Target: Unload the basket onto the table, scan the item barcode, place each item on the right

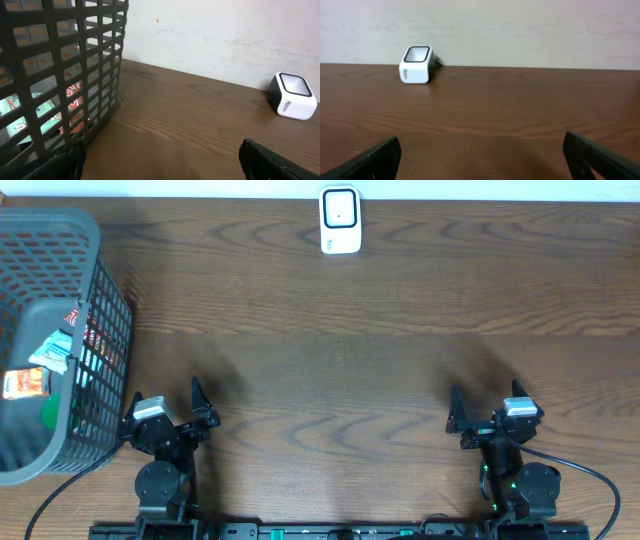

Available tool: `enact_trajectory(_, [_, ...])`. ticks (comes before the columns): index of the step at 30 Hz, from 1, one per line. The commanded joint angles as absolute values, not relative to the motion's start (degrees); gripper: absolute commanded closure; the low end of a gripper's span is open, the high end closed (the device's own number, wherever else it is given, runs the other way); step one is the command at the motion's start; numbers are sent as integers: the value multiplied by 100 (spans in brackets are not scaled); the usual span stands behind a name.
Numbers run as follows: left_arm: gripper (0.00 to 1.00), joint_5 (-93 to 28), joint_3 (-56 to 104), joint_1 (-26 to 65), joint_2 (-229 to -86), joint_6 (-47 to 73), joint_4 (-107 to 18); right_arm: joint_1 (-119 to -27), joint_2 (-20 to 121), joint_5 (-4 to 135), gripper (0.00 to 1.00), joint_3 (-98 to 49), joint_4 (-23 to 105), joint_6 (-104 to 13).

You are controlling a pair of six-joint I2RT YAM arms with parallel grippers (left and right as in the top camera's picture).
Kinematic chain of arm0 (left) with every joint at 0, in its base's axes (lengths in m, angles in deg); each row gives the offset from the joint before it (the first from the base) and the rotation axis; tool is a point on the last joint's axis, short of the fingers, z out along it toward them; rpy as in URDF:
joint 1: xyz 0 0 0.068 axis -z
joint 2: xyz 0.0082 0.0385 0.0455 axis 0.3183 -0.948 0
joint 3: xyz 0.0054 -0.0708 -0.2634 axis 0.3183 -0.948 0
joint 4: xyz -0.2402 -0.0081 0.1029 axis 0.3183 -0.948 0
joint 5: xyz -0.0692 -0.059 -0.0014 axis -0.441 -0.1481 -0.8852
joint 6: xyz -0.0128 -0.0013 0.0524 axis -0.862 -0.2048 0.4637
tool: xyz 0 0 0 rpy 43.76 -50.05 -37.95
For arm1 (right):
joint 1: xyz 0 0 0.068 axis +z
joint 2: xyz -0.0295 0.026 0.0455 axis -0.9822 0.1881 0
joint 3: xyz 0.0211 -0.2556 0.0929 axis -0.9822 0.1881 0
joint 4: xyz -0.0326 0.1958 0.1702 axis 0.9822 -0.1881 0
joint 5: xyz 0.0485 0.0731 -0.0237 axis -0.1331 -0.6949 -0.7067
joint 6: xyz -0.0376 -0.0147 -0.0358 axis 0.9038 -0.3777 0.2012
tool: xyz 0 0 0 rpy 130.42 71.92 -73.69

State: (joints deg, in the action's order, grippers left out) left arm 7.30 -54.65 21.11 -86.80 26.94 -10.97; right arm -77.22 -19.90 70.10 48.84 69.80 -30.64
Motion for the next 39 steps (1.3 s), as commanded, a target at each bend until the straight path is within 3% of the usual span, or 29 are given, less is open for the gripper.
enact_trajectory(1, [2,752,-5572,2083,-8645,2772,-1305,-7687,-2018,7034,1,4897,6963,-3045])
enact_trajectory(26, [2,671,-5572,2089,-8645,2746,-1117,-7687,-2016,7034,1,4897,6963,-3045])
enact_trajectory(33, [2,-575,-5403,2089,-8645,2744,-1185,-7687,-2016,7034,1,4897,6963,-3042])
enact_trajectory(39, [2,-610,-4708,2087,-8767,2635,-2079,-7687,-2016,7034,1,4897,6963,-3042])
